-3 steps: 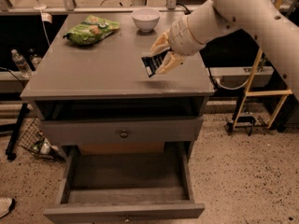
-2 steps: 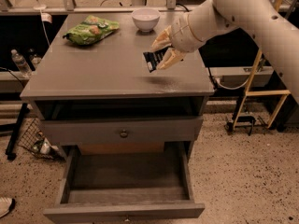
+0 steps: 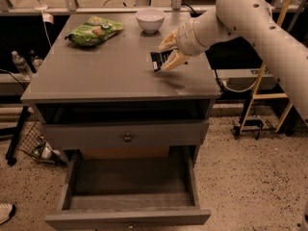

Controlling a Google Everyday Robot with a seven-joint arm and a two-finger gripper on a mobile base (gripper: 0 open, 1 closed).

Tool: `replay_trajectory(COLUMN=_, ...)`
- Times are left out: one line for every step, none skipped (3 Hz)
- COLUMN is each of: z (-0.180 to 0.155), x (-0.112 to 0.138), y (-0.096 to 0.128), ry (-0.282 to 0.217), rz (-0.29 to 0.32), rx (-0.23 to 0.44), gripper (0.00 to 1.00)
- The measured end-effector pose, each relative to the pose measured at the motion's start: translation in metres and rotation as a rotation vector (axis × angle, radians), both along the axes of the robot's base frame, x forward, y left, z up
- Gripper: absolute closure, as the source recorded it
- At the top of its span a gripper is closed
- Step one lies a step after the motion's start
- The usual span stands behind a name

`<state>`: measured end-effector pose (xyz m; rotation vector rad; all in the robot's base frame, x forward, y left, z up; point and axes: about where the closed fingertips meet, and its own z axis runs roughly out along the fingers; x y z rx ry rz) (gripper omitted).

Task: Pick rxbar blueberry from middle drawer and place on counter

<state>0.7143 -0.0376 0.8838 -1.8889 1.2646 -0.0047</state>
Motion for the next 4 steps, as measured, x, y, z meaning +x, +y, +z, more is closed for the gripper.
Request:
replay_trajectory(z=-0.0021, x=-0.0001, y=0.0023, ry=0.003, rz=0.004, rx=0.000, gripper=0.82)
replay_trajectory(z=-0.0050, x=-0.0001, y=0.0056, ry=0.008, rz=0.010, rx=0.000, gripper=0.51)
replay_trajectory(z=-0.0067, x=-0.0001, y=0.0074, ry=0.010, rz=0.013, rx=0.000, gripper=0.28)
replay_trajectory(z=-0.0089, x=-0.0002, y=0.0098, ry=0.013, rz=0.016, rx=0.000, gripper=0.05)
